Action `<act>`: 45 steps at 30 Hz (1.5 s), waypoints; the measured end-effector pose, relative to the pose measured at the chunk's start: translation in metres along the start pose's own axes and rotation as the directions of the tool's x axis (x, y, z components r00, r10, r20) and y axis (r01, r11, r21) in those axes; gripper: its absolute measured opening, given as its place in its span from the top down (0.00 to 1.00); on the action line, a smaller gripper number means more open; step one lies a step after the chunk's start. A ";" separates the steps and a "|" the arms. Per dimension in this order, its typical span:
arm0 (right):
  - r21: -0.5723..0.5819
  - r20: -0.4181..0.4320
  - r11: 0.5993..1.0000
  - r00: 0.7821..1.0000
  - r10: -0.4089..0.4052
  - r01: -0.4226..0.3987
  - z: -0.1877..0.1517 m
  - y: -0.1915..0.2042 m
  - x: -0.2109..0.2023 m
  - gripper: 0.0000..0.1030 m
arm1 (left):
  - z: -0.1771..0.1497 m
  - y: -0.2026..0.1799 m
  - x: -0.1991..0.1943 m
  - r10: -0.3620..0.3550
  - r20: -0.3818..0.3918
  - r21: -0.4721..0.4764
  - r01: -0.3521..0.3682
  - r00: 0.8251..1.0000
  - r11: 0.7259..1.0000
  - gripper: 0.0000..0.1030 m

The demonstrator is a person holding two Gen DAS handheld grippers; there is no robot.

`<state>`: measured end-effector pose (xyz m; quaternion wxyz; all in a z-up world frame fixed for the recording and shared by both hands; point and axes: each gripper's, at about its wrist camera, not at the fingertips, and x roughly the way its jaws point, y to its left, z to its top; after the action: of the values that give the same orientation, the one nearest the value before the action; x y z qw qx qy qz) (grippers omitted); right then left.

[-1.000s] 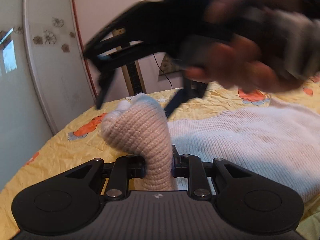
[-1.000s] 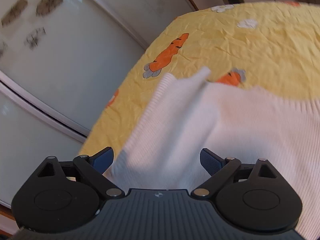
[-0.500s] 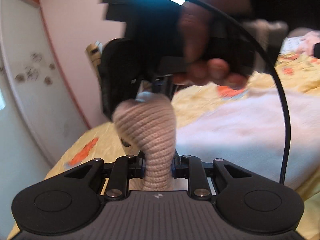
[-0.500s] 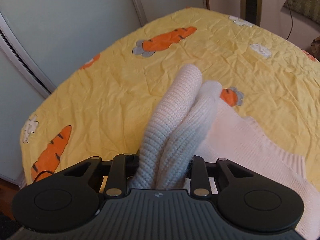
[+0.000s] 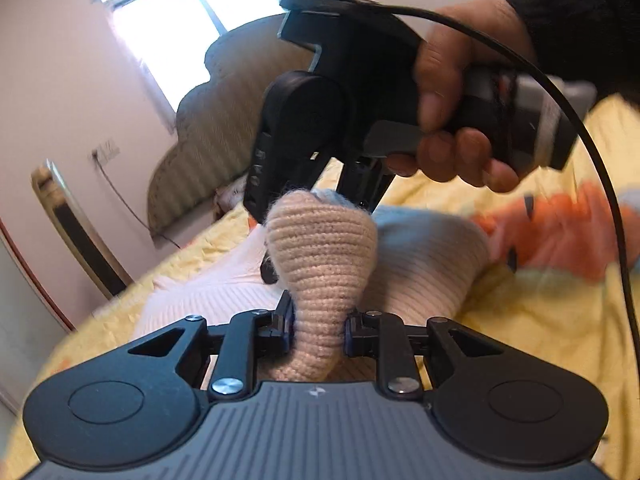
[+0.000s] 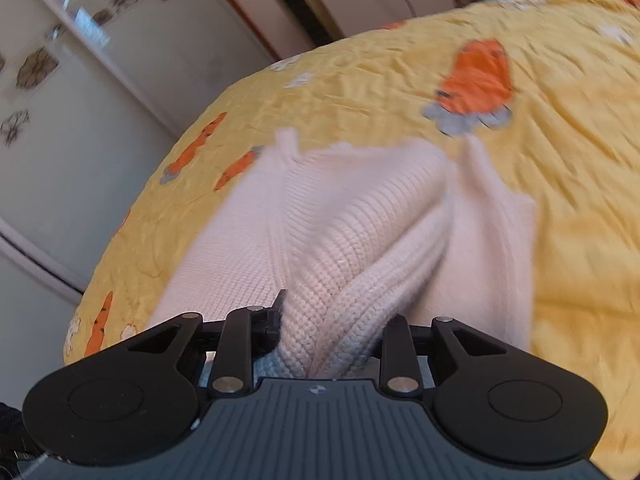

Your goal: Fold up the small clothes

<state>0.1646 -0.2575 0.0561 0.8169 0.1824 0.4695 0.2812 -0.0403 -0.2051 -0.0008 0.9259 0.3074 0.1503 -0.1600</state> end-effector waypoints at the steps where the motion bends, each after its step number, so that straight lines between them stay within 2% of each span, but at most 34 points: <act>1: 0.021 0.013 1.000 1.000 0.017 -0.018 -0.004 -0.006 0.001 0.73 | -0.002 -0.001 0.000 0.007 0.002 0.017 -0.007 1.000 1.000 0.78; 4: 0.099 0.027 0.992 0.997 0.073 -0.076 -0.007 -0.020 0.007 0.62 | -0.004 0.000 -0.002 0.011 0.008 0.038 -0.011 1.000 0.999 0.78; 8: 0.198 0.047 0.967 0.987 0.152 -0.158 0.004 -0.036 0.003 0.58 | 0.006 -0.009 -0.006 0.039 0.019 0.046 -0.040 0.999 0.998 0.77; 10: 0.220 0.068 0.962 0.986 0.152 -0.163 0.009 -0.042 -0.002 0.51 | 0.012 -0.010 -0.008 0.053 0.032 0.044 -0.055 0.998 0.998 0.76; 13: 0.226 0.106 0.965 0.988 0.109 -0.130 0.018 -0.046 -0.007 0.40 | 0.016 -0.012 -0.008 0.057 0.034 0.051 -0.059 0.998 0.997 0.75; 15: 0.236 0.103 0.965 0.990 0.096 -0.118 0.022 -0.050 -0.003 0.38 | 0.017 -0.018 -0.008 0.057 0.029 0.078 -0.059 0.998 0.995 0.75; 18: 0.206 0.071 0.974 0.994 0.078 -0.091 0.026 -0.051 0.012 0.40 | 0.012 -0.026 -0.003 0.044 0.018 0.133 -0.046 0.999 0.990 0.74; 19: 0.173 0.067 0.982 0.996 0.064 -0.074 0.026 -0.048 0.014 0.51 | 0.013 -0.028 -0.003 0.044 0.023 0.144 -0.047 0.999 0.988 0.74; 20: 0.127 0.058 0.991 0.997 0.040 -0.047 0.026 -0.043 0.015 0.58 | 0.015 -0.028 -0.004 0.040 0.030 0.147 -0.044 0.999 0.988 0.74; 23: 0.021 0.096 0.999 0.995 0.031 -0.033 0.029 -0.029 -0.001 0.71 | 0.030 -0.020 -0.008 0.026 0.078 0.099 -0.034 0.997 0.995 0.74; 25: -0.017 0.151 0.999 0.987 0.049 -0.047 0.032 -0.023 -0.021 0.72 | 0.037 -0.022 -0.004 0.004 0.077 0.088 -0.011 0.997 0.996 0.74; 27: -0.038 0.183 0.999 0.983 0.035 -0.028 0.034 -0.026 -0.030 0.72 | 0.037 -0.026 0.010 -0.050 0.017 0.068 0.048 0.999 0.996 0.74; 28: -0.025 0.164 1.000 0.986 0.002 0.002 0.035 -0.033 -0.027 0.72 | 0.034 -0.031 0.016 -0.056 0.003 0.078 0.055 0.998 0.995 0.74; 30: 0.008 0.112 0.997 0.991 -0.076 0.076 0.029 -0.050 -0.013 0.72 | 0.027 -0.041 0.016 -0.021 0.039 0.139 0.015 0.999 0.990 0.74; 31: 0.036 0.111 0.997 0.991 -0.076 0.073 0.024 -0.058 -0.010 0.71 | 0.025 -0.040 0.012 -0.017 0.049 0.129 0.011 0.999 0.992 0.74; 32: 0.075 0.135 0.996 0.989 -0.059 0.049 0.020 -0.065 -0.011 0.70 | 0.025 -0.033 0.009 -0.027 0.060 0.095 0.021 0.998 0.995 0.71; 33: 0.117 0.150 0.993 0.987 -0.048 0.030 0.018 -0.070 -0.014 0.59 | 0.023 -0.028 0.001 -0.045 0.072 0.065 0.040 0.996 0.997 0.69; 34: 0.156 0.161 0.988 0.986 -0.035 0.009 0.016 -0.073 -0.018 0.53 | 0.022 -0.020 -0.007 -0.068 0.091 0.048 0.064 0.994 0.997 0.68; 36: 0.210 0.200 0.978 0.980 -0.026 -0.017 0.011 -0.076 -0.031 0.48 | 0.013 0.001 -0.030 -0.132 0.175 0.023 0.130 0.976 0.991 0.61; 37: 0.234 0.236 0.972 0.971 -0.034 -0.023 0.009 -0.076 -0.041 0.43 | 0.007 0.012 -0.044 -0.146 0.221 0.009 0.148 0.964 0.989 0.49; 38: 0.257 0.276 0.966 0.960 -0.043 -0.031 0.005 -0.076 -0.052 0.40 | 0.001 0.024 -0.058 -0.149 0.261 -0.020 0.159 0.954 0.987 0.32; 40: 0.273 0.340 0.961 0.939 -0.045 -0.052 -0.005 -0.073 -0.074 0.38 | -0.011 0.048 -0.080 -0.138 0.315 -0.102 0.179 0.939 0.979 0.19; 41: 0.257 0.346 0.964 0.938 -0.025 -0.070 -0.009 -0.066 -0.081 0.38 | -0.017 0.056 -0.090 -0.117 0.322 -0.152 0.173 0.939 0.973 0.19; 42: 0.231 0.341 0.969 0.940 0.001 -0.085 -0.014 -0.060 -0.085 0.37 | -0.023 0.062 -0.095 -0.095 0.306 -0.183 0.156 0.947 0.971 0.19; 45: 0.136 0.259 0.989 0.966 0.016 -0.053 -0.025 -0.033 -0.083 0.36 | -0.040 0.070 -0.086 -0.042 0.164 -0.161 0.069 0.986 0.985 0.19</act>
<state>0.1196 -0.3346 0.0803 0.8507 0.2833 0.3752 0.2352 -0.0986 -0.1100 0.0375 0.9525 0.2110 0.0969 -0.1970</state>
